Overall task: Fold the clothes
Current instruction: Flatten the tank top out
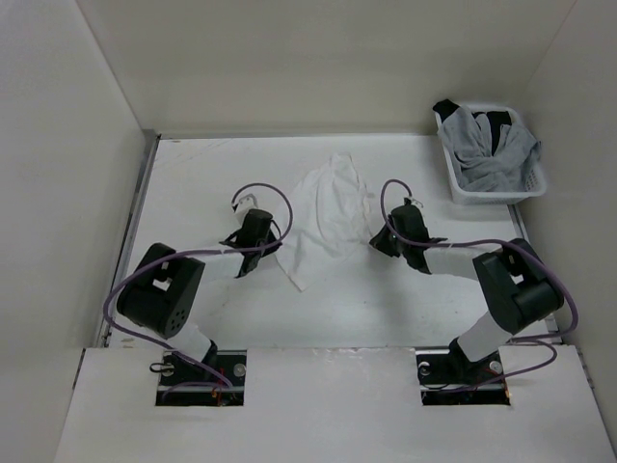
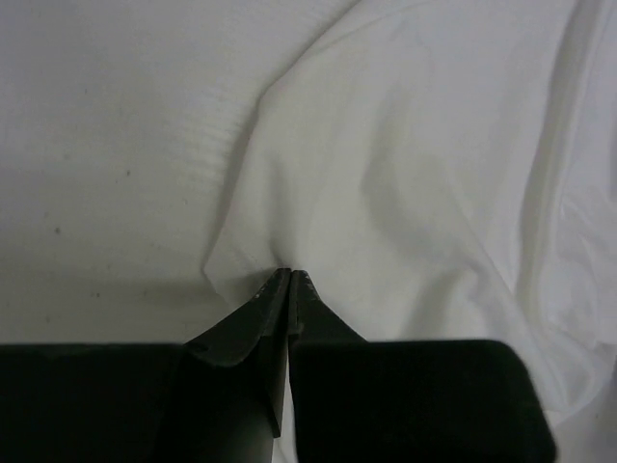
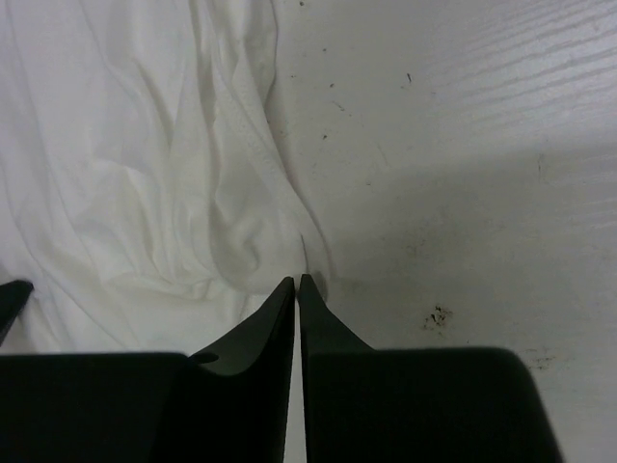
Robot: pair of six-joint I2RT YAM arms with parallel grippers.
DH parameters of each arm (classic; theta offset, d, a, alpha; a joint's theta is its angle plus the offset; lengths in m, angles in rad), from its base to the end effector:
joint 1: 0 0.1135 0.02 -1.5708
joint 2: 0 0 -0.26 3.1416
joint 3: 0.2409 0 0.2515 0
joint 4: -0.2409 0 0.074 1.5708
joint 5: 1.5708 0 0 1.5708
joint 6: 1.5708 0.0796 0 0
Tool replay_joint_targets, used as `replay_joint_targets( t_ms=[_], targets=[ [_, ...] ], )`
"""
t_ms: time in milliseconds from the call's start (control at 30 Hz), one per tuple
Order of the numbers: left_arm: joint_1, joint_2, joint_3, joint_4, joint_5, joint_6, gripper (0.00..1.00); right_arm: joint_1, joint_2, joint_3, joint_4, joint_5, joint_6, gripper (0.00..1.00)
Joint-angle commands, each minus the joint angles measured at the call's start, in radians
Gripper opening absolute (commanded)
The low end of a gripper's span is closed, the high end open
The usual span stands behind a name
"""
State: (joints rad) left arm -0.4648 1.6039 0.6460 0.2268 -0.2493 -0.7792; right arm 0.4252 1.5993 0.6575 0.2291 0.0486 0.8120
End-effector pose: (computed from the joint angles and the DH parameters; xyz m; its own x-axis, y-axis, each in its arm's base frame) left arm 0.3044 -0.1307 0.1072 -0.6145 -0.4537 -0.6454 -0.2272 0.8852 -0.4059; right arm 0.3075 0.1350 0.1108 -0.6845 0.4857 -0.5436 0.1718 0.8322 0.5272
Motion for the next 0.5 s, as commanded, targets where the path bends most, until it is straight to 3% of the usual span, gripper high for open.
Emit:
replay_joint_targets(
  t_ms=[0,200,300,367,467],
  targets=[
    [-0.016,-0.086,-0.115,-0.099,0.073,-0.071,0.00,-0.009,-0.024,0.019,0.026,0.008,0.013,0.05],
    [-0.149,-0.419,-0.221,-0.294,0.019,-0.211,0.01,-0.045,-0.113,0.060,-0.080,0.144,-0.075,0.01],
    [-0.252,-0.550,-0.226,-0.388,-0.066,-0.259,0.14,-0.055,-0.116,0.079,-0.100,0.165,-0.103,0.02],
    [-0.278,-0.605,-0.203,-0.441,-0.125,-0.230,0.26,-0.052,-0.111,0.082,-0.100,0.155,-0.115,0.08],
    [-0.274,-0.657,-0.160,-0.495,-0.255,-0.157,0.34,-0.052,-0.092,0.090,-0.100,0.152,-0.126,0.29]
  ],
)
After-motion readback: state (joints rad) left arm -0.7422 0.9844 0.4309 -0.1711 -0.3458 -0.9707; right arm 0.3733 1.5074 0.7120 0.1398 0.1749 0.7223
